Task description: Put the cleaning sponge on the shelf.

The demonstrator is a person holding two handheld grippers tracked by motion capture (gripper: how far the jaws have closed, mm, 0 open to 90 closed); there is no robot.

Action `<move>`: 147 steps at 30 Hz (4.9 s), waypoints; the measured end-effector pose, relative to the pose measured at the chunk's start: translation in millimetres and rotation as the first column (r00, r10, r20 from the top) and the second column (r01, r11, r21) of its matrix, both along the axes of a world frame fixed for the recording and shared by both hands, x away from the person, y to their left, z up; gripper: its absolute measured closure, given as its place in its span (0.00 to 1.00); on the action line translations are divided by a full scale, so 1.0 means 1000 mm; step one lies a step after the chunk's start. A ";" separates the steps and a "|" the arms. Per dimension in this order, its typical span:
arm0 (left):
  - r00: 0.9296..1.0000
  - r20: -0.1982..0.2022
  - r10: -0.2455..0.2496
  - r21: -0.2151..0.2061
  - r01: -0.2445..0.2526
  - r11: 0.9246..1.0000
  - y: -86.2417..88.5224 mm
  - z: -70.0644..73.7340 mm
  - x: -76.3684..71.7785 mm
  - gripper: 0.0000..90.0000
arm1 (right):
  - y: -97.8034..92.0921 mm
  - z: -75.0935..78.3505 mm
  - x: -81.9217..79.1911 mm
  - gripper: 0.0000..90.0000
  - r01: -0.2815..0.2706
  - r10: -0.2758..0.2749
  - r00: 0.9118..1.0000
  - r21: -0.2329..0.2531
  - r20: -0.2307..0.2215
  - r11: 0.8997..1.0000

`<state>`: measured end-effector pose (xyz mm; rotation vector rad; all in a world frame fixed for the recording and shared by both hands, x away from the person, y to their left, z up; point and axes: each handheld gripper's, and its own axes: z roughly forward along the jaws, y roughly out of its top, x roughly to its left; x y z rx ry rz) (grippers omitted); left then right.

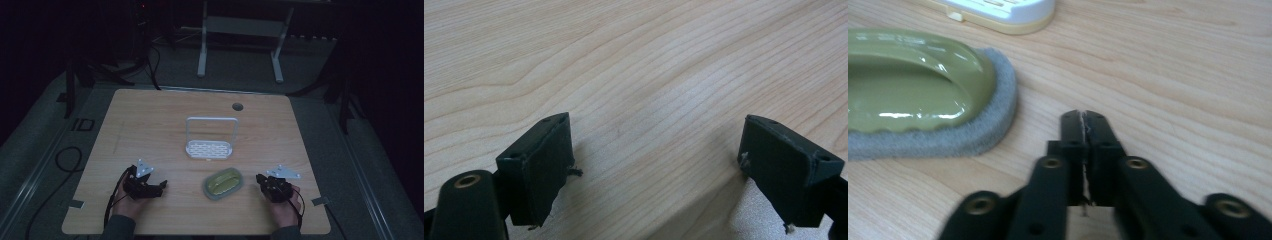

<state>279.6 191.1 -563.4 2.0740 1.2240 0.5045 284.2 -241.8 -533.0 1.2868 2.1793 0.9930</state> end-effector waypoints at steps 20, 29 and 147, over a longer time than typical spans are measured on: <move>1.000 0.000 0.000 -0.001 0.000 1.000 0.000 0.000 0.000 0.16 | 0.038 0.007 0.045 1.00 -0.124 0.123 0.992 -0.008 -0.032 0.992; 1.000 0.000 0.000 0.000 0.000 1.000 0.000 0.000 0.000 0.16 | 0.053 0.001 0.049 1.00 -0.167 0.165 0.985 -0.020 -0.048 0.986; 1.000 0.001 -0.002 -0.002 0.002 1.000 0.000 0.000 0.000 0.16 | 0.090 0.048 0.048 0.78 -0.540 0.451 0.827 -0.252 -0.335 0.803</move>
